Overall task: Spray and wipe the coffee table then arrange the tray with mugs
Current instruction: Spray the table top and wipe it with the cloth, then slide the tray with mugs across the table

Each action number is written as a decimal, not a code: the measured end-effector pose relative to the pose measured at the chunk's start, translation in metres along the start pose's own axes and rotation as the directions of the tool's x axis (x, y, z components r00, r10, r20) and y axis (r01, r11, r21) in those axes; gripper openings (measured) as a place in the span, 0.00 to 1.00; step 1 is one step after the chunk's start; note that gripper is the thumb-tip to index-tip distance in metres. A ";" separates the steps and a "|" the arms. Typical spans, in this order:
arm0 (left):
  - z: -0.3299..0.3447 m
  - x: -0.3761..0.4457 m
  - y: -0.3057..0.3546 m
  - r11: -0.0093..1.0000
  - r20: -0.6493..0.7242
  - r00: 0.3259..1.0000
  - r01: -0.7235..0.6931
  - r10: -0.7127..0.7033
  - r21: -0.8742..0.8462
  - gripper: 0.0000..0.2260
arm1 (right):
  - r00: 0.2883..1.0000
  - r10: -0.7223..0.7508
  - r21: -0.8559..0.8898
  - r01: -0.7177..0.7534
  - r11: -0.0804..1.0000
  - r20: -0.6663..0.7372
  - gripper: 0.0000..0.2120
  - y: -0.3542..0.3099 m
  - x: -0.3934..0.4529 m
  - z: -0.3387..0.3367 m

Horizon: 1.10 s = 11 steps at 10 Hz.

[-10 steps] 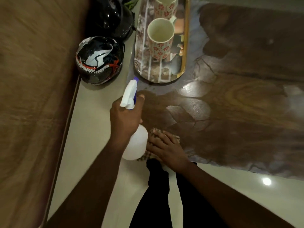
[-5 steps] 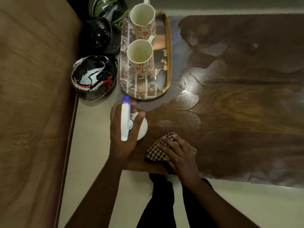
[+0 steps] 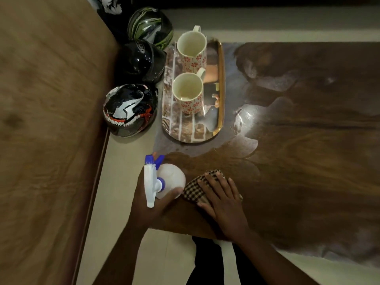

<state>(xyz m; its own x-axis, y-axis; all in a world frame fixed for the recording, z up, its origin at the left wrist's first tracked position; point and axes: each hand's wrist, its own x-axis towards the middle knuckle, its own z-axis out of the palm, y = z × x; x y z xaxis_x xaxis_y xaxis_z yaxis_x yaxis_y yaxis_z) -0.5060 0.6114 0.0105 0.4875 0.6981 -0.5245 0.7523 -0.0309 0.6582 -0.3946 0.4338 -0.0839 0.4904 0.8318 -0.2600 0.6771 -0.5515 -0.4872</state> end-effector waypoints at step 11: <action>0.000 0.200 0.081 0.970 0.235 0.966 0.154 -0.108 -0.190 0.09 | 0.690 0.722 0.843 -0.367 0.394 -0.037 0.14 0.067 0.185 -0.101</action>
<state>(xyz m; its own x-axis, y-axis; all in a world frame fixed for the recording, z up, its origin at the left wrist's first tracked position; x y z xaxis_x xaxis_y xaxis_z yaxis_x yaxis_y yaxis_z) -0.3475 0.7488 -0.0405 0.4940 0.5097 -0.7044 0.7206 0.2133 0.6597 -0.2029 0.5443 -0.0806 0.8480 0.1737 -0.5008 -0.3756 -0.4697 -0.7989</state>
